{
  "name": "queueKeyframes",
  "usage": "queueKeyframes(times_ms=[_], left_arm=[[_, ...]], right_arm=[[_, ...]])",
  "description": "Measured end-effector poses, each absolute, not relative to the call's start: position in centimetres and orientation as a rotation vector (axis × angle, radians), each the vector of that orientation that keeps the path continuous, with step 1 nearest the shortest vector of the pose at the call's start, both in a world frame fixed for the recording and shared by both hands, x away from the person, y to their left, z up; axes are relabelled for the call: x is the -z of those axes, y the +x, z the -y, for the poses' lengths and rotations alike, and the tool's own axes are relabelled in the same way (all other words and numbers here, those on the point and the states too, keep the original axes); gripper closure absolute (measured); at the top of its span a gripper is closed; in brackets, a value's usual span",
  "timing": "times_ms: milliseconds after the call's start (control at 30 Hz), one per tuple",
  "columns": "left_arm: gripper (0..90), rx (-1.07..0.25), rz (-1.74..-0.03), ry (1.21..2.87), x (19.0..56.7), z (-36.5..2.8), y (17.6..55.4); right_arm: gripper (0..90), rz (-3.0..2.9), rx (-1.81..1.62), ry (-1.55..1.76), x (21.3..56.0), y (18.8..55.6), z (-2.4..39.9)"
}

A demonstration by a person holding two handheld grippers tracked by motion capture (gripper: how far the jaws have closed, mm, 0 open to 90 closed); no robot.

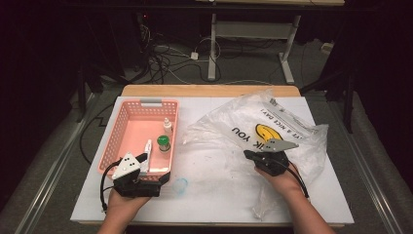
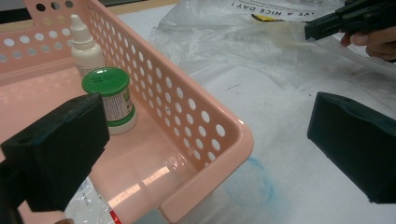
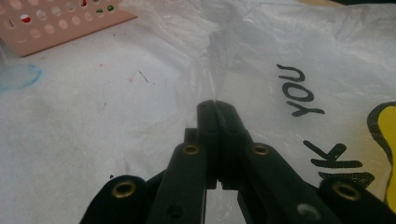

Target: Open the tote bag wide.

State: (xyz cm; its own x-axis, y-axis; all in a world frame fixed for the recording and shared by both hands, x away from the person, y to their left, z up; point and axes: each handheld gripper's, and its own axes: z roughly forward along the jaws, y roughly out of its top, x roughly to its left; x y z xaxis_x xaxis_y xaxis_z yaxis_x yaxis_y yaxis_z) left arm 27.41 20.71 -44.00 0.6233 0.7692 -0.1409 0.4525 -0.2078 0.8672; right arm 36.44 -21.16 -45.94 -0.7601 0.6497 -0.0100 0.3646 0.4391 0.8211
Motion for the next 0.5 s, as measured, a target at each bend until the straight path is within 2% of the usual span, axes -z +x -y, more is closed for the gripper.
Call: queueKeyframes(times_ms=[500], left_arm=[[0.0,-0.397,-0.980,1.849,44.0,-20.8,27.4]], right_arm=[[90.0,-2.248,-1.314,0.851,43.6,35.8,21.9]])
